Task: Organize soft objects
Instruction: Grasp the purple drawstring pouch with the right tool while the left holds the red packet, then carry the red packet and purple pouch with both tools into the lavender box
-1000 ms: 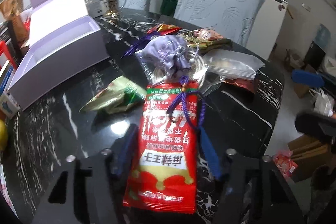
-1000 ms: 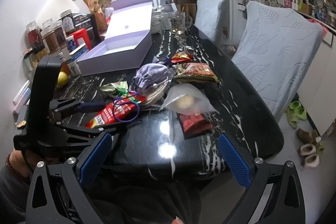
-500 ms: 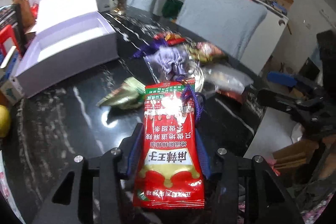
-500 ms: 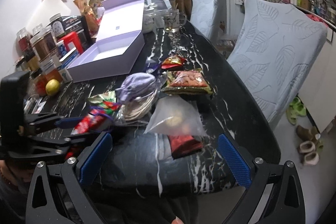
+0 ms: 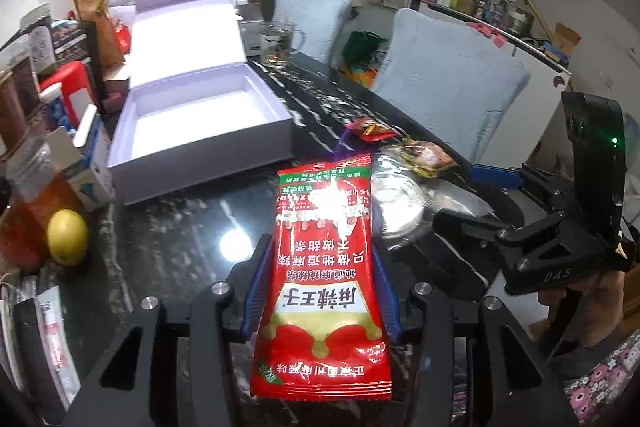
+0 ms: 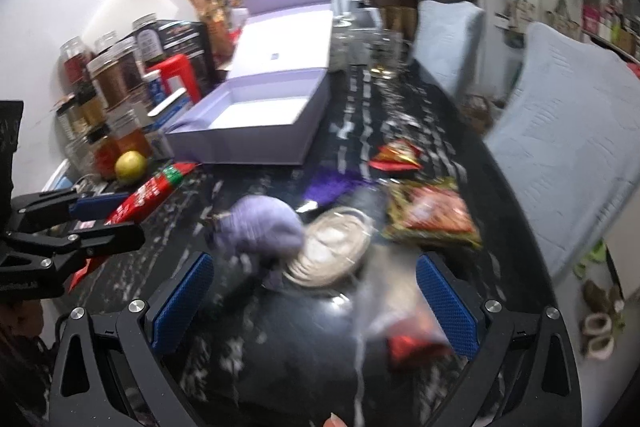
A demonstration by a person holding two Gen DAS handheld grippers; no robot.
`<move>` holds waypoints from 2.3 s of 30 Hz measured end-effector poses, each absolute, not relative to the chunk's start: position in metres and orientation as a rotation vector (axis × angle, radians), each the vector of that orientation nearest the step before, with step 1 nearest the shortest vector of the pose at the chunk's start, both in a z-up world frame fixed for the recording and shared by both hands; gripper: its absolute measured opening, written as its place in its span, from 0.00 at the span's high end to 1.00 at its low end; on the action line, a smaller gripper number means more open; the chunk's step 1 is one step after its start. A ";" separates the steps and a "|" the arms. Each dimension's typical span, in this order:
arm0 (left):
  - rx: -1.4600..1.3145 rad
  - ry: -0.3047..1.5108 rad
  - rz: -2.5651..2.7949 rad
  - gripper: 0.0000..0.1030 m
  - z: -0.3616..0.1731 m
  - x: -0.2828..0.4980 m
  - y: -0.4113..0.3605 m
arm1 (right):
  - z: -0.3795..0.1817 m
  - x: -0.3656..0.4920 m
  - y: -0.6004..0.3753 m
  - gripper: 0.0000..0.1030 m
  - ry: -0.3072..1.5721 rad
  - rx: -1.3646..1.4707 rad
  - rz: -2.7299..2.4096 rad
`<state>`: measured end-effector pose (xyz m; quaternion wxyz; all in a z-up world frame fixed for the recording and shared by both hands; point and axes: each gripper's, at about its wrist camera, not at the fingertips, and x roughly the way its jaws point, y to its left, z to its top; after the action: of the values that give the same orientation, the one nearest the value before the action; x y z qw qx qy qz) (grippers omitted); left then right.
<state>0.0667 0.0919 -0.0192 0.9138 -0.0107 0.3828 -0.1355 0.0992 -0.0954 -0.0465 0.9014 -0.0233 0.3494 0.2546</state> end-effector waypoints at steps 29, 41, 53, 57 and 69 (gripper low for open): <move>-0.143 0.890 -0.129 0.55 -0.069 0.079 0.147 | -0.107 0.127 -0.003 0.31 0.790 -0.279 0.554; -0.144 0.854 -0.127 0.55 -0.061 0.063 0.148 | -0.097 0.113 -0.016 0.51 0.791 -0.203 0.563; -0.117 0.755 -0.164 0.55 -0.020 0.039 0.138 | -0.053 0.067 -0.038 0.51 0.686 -0.130 0.600; -0.101 0.711 -0.165 0.55 -0.003 0.037 0.136 | -0.031 0.058 -0.046 0.51 0.628 -0.101 0.615; -0.023 0.535 -0.147 0.55 0.062 0.063 0.131 | 0.043 0.073 -0.051 0.51 0.449 -0.094 0.625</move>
<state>0.0630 0.1315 0.0624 0.9617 -0.0114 0.2642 -0.0727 0.0728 -0.0513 0.0428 0.9258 -0.0460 0.2189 0.3048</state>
